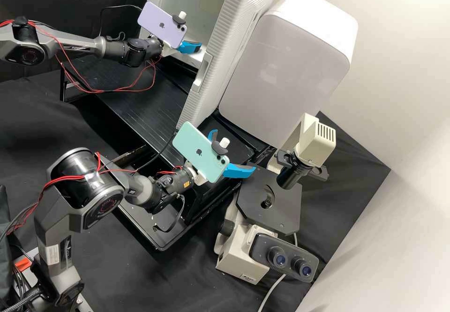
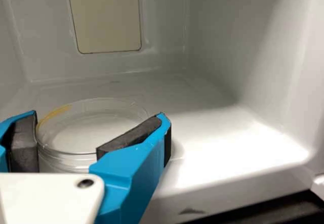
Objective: Take the petri dish out of the incubator
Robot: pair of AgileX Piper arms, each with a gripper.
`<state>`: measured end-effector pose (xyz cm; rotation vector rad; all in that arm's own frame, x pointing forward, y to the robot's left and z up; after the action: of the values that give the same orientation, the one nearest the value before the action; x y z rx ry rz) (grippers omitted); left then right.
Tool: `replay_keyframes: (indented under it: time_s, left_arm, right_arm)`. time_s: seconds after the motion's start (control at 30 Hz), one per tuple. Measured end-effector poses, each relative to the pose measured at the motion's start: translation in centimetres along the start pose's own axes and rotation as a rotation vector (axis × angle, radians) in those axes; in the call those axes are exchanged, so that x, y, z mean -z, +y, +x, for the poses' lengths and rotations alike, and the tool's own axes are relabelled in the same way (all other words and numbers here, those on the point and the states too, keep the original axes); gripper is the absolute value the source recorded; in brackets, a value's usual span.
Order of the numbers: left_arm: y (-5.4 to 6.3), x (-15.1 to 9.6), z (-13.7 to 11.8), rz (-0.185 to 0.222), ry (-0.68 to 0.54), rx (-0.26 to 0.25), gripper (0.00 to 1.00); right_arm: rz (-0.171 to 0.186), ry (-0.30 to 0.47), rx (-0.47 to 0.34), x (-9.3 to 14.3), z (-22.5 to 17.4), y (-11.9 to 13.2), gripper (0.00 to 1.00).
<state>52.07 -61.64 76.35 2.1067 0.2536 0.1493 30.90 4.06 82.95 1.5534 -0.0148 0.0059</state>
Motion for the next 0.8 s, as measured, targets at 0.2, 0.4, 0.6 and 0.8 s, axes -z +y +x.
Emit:
replay_keyframes:
  time_s: [0.2,0.4,0.6,0.8]
  left_arm:
    - [0.5,0.7,-1.4,0.030,-0.017,0.025,0.00]
    - [0.6,1.8,-3.3,0.120,-0.039,0.013,0.00]
    - [-0.1,3.3,-6.1,0.145,-0.080,-0.013,0.00]
    - [-1.2,4.4,-9.8,0.136,-0.163,-0.005,0.00]
  right_arm:
    - [0.000,0.000,0.000,0.0,0.0,0.0,1.00]
    - [0.000,0.000,0.000,0.0,0.0,0.0,1.00]
    - [0.000,0.000,0.000,0.0,0.0,0.0,1.00]
    - [0.000,0.000,0.000,0.0,0.0,0.0,1.00]
